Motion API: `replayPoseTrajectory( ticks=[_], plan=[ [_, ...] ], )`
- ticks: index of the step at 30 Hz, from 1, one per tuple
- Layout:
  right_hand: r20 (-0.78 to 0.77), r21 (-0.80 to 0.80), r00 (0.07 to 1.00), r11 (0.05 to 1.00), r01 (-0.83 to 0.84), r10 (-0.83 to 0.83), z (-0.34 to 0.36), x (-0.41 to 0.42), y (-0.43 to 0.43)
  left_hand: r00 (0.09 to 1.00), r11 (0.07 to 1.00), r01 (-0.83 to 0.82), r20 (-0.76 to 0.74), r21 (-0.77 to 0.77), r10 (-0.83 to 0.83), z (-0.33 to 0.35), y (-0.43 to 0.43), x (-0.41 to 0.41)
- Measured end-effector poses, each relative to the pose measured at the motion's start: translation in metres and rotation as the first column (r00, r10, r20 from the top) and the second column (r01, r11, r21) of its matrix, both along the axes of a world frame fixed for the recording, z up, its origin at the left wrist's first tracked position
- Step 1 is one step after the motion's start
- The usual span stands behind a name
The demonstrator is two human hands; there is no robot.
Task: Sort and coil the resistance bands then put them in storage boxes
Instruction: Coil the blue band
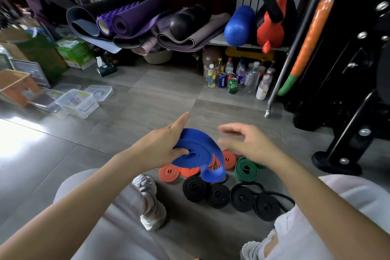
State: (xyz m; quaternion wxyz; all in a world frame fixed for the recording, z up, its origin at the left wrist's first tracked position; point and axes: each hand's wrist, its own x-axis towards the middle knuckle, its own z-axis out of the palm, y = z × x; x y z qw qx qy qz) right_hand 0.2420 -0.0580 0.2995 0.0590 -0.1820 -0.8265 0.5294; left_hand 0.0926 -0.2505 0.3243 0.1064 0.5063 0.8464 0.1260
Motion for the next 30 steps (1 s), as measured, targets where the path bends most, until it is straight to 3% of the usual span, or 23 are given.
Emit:
replayPoseTrajectory(
  ticks=[3, 9, 14, 19, 24, 30],
  plan=[
    [0.109, 0.197, 0.987, 0.971, -0.139, 0.119, 0.005, -0.007, -0.012, 1.000, 0.999, 0.015, 0.008, -0.036, -0.015, -0.002, 0.002, 0.006],
    [0.077, 0.169, 0.983, 0.970, -0.177, 0.166, 0.000, -0.009, -0.014, 0.995, 0.996, 0.069, 0.068, 0.054, -0.073, -0.004, 0.002, 0.013],
    [-0.053, -0.047, 0.992, 0.992, -0.114, 0.111, -0.005, -0.004, -0.008, 0.983, 0.981, -0.047, 0.181, 0.189, 0.012, -0.005, 0.005, 0.013],
    [-0.137, -0.270, 0.984, 0.952, -0.146, 0.113, -0.010, 0.003, -0.004, 0.917, 0.950, -0.143, 0.398, 0.276, 0.022, -0.009, 0.006, 0.017],
    [-0.172, -0.255, 0.978, 0.953, -0.162, 0.120, -0.011, 0.004, -0.001, 0.836, 0.969, -0.102, 0.548, 0.225, -0.039, -0.006, 0.010, 0.020],
    [-0.209, -0.334, 0.970, 0.924, -0.187, 0.121, -0.002, 0.000, -0.002, 0.748, 0.933, -0.173, 0.658, 0.317, -0.085, 0.003, 0.007, 0.016]
  ],
)
